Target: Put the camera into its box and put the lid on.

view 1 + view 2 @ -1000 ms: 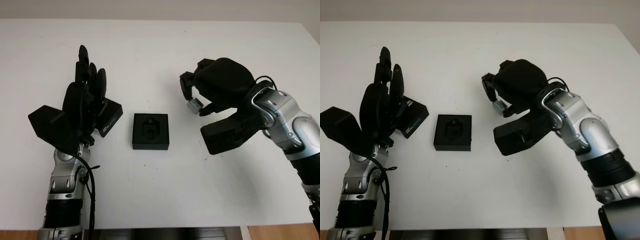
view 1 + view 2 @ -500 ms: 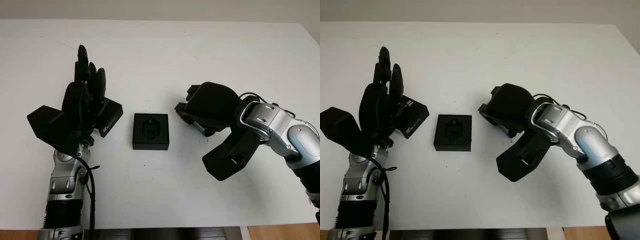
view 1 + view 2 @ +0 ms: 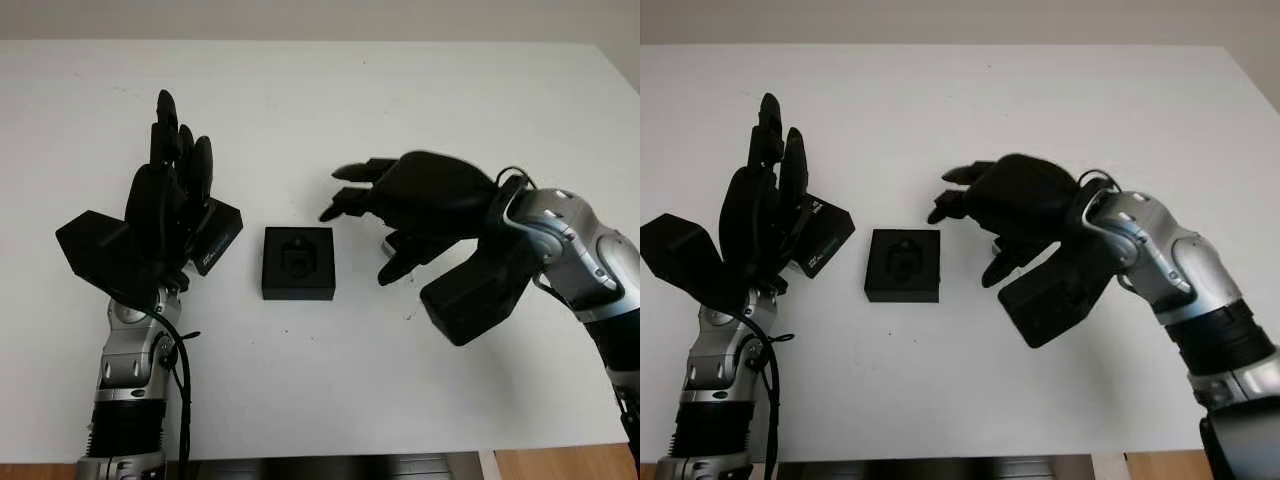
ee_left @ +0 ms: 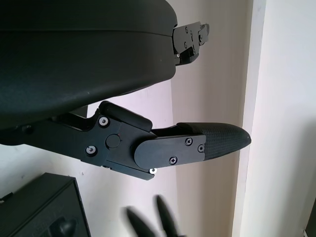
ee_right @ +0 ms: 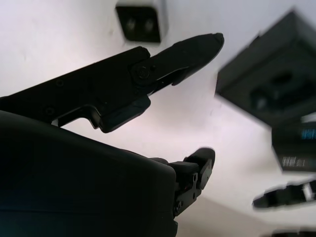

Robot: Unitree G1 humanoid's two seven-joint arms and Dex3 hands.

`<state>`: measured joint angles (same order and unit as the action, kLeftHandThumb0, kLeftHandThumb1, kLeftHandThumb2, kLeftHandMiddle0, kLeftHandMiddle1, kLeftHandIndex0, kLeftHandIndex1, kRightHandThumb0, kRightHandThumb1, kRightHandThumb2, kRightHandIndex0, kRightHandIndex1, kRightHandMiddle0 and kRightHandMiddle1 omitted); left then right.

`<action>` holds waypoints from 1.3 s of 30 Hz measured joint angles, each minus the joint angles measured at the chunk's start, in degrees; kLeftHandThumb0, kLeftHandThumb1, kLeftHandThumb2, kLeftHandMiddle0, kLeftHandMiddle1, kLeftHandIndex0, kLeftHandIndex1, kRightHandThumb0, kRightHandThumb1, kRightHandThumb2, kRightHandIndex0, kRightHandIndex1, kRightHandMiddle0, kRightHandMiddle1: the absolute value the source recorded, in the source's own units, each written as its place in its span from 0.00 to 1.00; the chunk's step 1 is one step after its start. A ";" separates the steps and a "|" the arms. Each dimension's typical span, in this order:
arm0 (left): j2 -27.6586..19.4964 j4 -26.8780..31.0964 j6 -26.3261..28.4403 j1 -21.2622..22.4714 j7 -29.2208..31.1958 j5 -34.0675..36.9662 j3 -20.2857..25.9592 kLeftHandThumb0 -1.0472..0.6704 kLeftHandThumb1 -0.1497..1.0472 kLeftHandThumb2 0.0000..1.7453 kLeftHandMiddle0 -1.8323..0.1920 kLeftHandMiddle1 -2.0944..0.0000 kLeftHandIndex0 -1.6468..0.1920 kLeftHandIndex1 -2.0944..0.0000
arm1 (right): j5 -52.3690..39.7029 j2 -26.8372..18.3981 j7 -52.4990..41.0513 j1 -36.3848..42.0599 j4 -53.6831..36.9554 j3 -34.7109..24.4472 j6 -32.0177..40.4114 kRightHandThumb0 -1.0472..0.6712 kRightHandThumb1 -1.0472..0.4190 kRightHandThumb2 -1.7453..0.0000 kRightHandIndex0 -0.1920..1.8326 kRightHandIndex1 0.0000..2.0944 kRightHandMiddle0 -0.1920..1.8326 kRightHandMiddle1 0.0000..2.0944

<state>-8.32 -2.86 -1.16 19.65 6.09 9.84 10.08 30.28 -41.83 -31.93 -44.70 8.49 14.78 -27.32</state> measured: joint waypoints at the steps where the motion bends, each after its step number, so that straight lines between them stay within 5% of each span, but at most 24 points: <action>1: 0.00 0.00 0.01 -0.02 -0.02 -0.02 -0.01 0.18 1.00 0.30 1.00 1.00 1.00 1.00 | -1.95 -0.32 -1.03 -1.08 1.10 -0.70 -0.24 0.16 0.11 0.97 0.18 0.03 0.15 0.09; 6: 0.20 0.37 0.01 -0.43 -0.33 -0.14 -0.01 0.18 1.00 0.29 1.00 1.00 1.00 1.00 | -7.25 -2.09 -5.02 -2.91 5.00 -3.00 -0.12 0.14 0.12 0.97 0.17 0.03 0.16 0.08; 19: 0.92 2.10 0.56 -0.71 -0.34 0.87 0.02 0.18 1.00 0.30 1.00 1.00 1.00 1.00 | -3.83 -10.01 -6.46 0.62 8.40 -5.73 0.30 0.14 0.14 0.97 0.14 0.02 0.19 0.05; 39: 0.04 2.22 0.59 -1.53 0.64 1.46 0.33 0.18 1.00 0.29 1.00 1.00 1.00 1.00 | 3.24 -8.45 3.81 8.23 4.79 -4.13 -2.40 0.18 0.14 0.97 0.12 0.03 0.22 0.05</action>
<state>-8.28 -0.64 -0.57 18.11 6.73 11.30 10.41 33.53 -50.28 -28.12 -36.47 13.28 10.65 -29.72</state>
